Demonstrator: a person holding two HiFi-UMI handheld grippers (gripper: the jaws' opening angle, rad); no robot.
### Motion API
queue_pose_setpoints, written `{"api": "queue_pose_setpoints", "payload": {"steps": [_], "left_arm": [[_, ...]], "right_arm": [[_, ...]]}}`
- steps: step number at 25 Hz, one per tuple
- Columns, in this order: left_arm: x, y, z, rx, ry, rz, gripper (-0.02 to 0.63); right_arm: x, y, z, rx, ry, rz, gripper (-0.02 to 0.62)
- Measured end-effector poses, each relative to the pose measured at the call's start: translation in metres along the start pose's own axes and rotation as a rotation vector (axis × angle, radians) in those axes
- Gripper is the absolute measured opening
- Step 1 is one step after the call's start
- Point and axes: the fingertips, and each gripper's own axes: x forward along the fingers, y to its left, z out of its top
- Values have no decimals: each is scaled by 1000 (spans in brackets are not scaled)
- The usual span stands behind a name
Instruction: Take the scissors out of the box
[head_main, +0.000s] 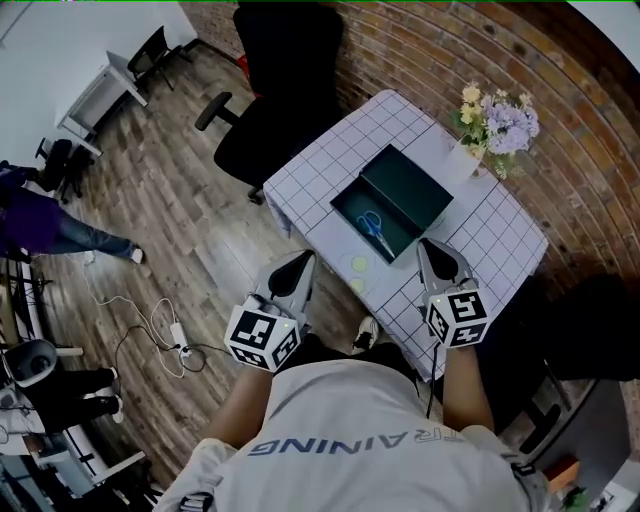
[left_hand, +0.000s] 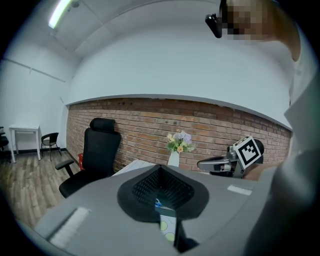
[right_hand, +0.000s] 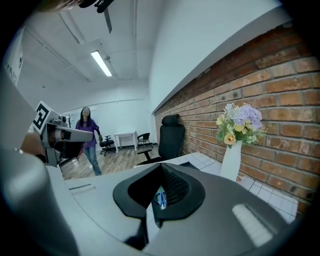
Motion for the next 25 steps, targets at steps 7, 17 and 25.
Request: {"api": "queue_pose_setpoints", "payload": {"steps": [7,17,25], "left_arm": [[49,8,-6,-26,37,-57,3],[78,67,-26,-51,73,-155,3],[75,118,-42,-100,111,-149,3]], "right_arm": [[17,-19,-17,10,83,-30,15],[100,10,-59,-46,392,-26,99],[178,16,-119,-144,740,3,121]]}}
